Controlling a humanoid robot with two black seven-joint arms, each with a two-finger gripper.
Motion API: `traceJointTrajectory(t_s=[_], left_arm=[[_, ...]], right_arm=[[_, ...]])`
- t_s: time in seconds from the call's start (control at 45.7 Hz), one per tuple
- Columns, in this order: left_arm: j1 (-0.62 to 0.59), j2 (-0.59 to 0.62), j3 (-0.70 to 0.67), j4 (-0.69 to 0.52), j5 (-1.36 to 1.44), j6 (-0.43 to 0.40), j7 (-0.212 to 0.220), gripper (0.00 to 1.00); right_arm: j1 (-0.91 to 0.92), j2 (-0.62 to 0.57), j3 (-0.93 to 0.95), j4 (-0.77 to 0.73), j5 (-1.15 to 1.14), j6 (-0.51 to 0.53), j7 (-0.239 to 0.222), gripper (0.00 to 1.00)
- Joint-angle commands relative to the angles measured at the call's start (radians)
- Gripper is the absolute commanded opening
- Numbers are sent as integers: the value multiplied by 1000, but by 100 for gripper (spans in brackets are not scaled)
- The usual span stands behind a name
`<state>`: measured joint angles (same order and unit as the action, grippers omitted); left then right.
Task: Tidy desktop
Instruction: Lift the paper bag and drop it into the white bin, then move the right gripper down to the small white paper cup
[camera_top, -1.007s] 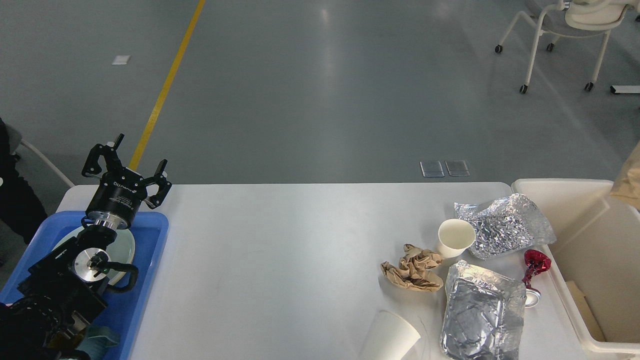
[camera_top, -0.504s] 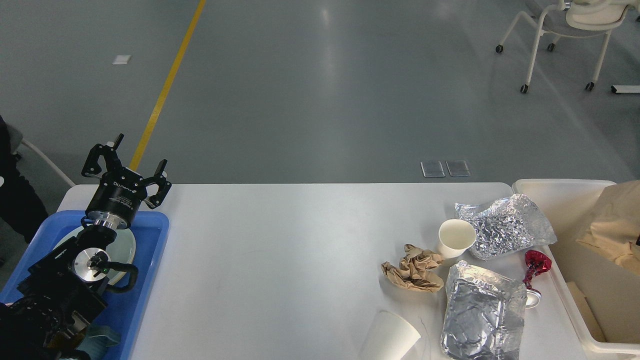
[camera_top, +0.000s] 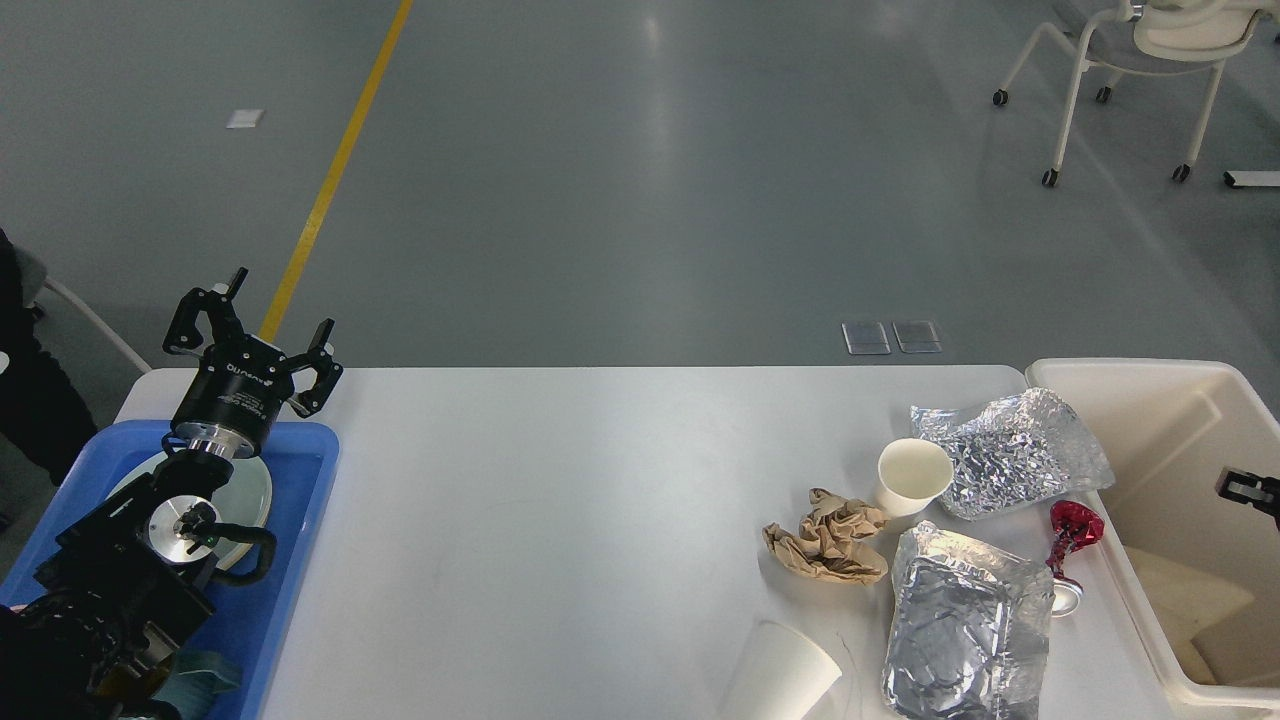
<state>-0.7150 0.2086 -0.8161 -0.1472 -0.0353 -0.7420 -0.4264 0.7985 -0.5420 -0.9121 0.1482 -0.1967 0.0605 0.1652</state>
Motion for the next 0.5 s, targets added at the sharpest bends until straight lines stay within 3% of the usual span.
traceJointTrajectory(t_s=[0.0, 0.088, 0.197, 0.328, 0.482], left_arm=[[0, 0, 0, 0, 0, 0, 0, 100], [0, 0, 0, 0, 0, 0, 0, 100], [0, 0, 0, 0, 0, 0, 0, 100], [-1, 0, 0, 0, 0, 0, 2, 100], [0, 0, 0, 0, 0, 0, 0, 100]], right_arm=[[171, -3, -17, 43, -13, 74, 0, 100], [390, -33, -60, 229, -47, 119, 0, 100], [784, -110, -139, 621, -188, 172, -15, 100], [1180, -86, -171, 1022, -242, 390, -47, 100], [1390, -13, -174, 1275, -211, 611, -30, 100]])
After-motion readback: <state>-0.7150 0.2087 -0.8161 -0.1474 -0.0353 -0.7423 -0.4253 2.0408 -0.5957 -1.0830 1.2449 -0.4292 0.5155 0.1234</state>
